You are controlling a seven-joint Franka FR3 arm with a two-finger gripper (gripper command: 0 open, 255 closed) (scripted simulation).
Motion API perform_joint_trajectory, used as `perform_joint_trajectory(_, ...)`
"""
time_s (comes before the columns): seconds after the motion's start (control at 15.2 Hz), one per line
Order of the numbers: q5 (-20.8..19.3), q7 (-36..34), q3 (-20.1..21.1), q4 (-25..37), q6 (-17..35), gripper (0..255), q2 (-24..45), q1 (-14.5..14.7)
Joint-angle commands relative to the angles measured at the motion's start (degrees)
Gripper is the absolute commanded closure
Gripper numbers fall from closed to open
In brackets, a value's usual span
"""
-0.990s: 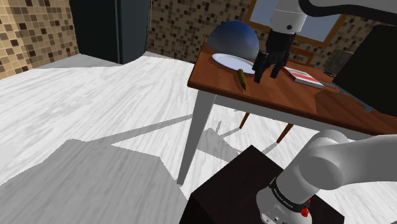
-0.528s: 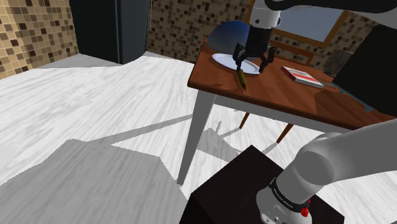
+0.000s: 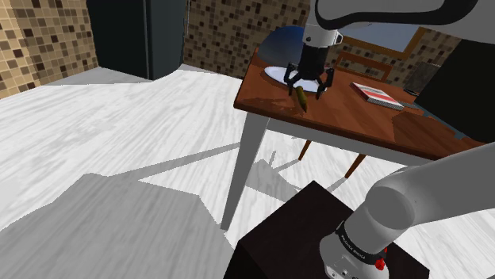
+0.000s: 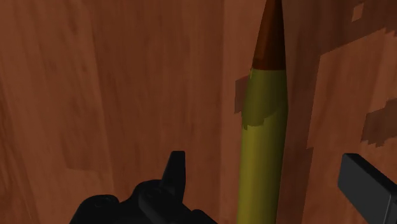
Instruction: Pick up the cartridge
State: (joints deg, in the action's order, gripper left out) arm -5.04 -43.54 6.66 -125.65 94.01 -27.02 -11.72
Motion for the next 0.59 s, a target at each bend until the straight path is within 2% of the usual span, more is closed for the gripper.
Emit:
perform_joint_trajectory(0.0,0.03,-0.23,0.05,-1.35,1.29,0,-0.07,0.04)
perform_joint_trajectory(0.07,0.03,-0.23,0.05,-1.36,1.29,0,-0.08,0.04)
perform_joint_trajectory(0.13,0.04,-0.23,0.05,-1.54,1.38,255,-0.17,0.05)
perform_joint_trajectory(0.53,0.06,-0.28,0.08,-1.56,1.43,255,-0.14,0.06)
